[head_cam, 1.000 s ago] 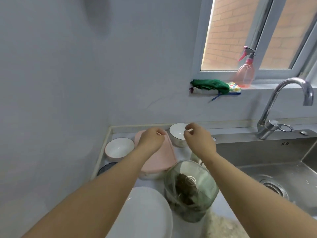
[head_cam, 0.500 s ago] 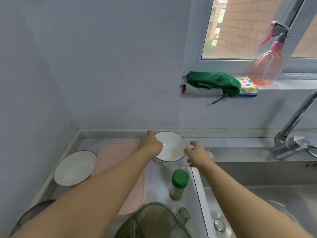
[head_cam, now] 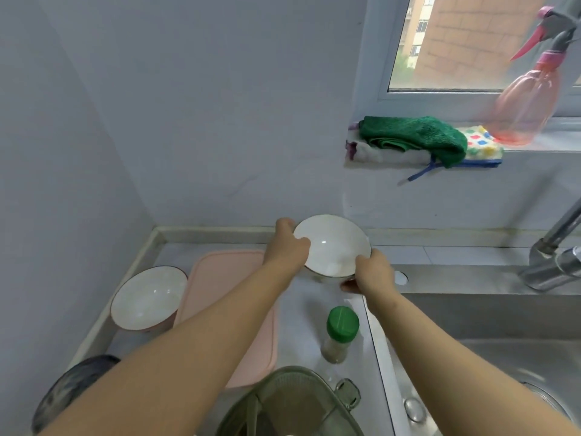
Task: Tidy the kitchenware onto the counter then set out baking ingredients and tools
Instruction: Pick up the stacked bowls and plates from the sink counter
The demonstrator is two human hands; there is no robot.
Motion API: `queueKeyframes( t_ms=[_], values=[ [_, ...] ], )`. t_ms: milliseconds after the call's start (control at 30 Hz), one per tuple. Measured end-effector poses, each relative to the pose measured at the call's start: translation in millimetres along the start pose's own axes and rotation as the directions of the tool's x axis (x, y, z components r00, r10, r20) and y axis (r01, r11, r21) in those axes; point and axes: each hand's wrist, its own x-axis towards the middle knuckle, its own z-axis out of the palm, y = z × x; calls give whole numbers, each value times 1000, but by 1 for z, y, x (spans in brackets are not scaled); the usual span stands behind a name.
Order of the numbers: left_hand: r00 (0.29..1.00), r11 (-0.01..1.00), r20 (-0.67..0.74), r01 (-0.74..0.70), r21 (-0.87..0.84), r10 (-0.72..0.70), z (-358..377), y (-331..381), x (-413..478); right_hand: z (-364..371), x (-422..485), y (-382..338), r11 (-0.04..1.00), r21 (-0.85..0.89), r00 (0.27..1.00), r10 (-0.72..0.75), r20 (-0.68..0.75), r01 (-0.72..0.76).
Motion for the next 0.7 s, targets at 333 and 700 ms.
queueKeyframes(
  t_ms=[333, 700],
  values=[
    [968, 870, -215, -214, -444, 129, -116, 10, -105, 26, -140, -74, 961, 106, 951, -270, 150, 255],
    [959, 883, -269, -45, -467, -94, -216, -101, -215, 101, -265, -3, 959, -98, 944, -240, 228, 267]
  ],
)
